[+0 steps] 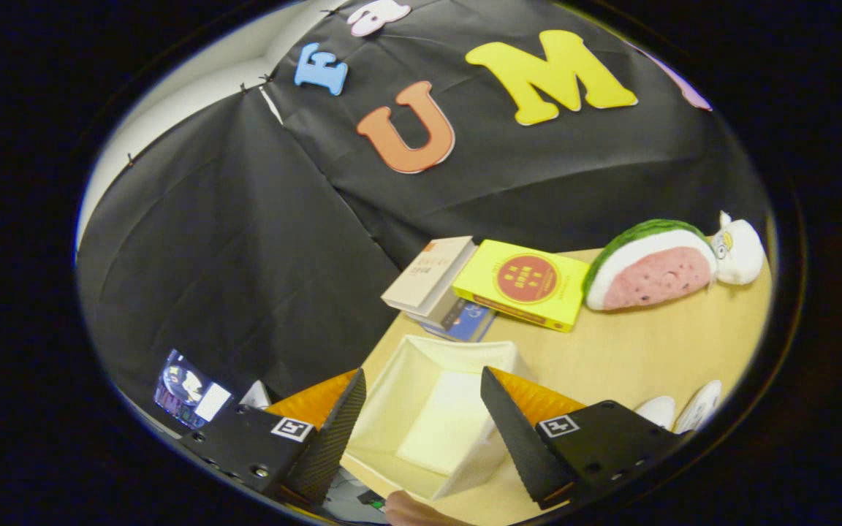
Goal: Open the storage box then place both shoes into the box .Put the left shoe in first, then the right shoe, with the right side of both shoes facing outward in a uniform manner.
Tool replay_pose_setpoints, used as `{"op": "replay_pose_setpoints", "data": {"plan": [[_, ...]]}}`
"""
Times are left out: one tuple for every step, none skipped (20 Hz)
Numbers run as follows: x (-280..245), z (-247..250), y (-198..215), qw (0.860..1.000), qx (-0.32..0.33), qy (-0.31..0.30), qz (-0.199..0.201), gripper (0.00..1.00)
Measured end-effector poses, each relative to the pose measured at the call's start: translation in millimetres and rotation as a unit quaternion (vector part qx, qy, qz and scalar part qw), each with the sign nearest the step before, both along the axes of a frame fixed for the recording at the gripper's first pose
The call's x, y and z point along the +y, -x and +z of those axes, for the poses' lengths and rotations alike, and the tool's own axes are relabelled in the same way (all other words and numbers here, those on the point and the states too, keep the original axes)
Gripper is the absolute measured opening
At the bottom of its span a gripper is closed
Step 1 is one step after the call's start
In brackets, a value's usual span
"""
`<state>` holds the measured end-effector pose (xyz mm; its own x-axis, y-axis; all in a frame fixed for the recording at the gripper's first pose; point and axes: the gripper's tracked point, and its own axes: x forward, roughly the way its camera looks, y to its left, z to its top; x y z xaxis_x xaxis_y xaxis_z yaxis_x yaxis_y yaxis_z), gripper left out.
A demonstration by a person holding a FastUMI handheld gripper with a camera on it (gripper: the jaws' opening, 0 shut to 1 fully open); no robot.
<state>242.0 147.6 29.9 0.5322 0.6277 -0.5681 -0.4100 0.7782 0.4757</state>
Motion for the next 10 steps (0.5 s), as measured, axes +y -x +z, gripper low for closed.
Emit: {"op": "replay_pose_setpoints", "data": {"plan": [[-17, -11, 1, 1.000, 0.006, 0.013, -0.007, 0.96], [-33, -21, 1, 1.000, 0.013, 0.024, -0.014, 0.96], [-49, -31, 3, 0.999, 0.017, 0.033, -0.021, 0.96], [-65, -41, 5, 0.998, 0.022, 0.047, -0.028, 0.95], [-81, -52, 9, 0.997, 0.024, 0.058, -0.033, 0.96], [-95, -60, 12, 0.997, 0.026, 0.070, -0.035, 0.96], [-109, -71, 16, 0.995, 0.030, 0.085, -0.036, 0.96], [-121, -80, 21, 0.994, 0.032, 0.099, -0.035, 0.96], [-133, -93, 29, 0.992, 0.038, 0.117, -0.029, 0.96], [-146, -103, 35, 0.989, 0.046, 0.135, -0.027, 0.95]]}}
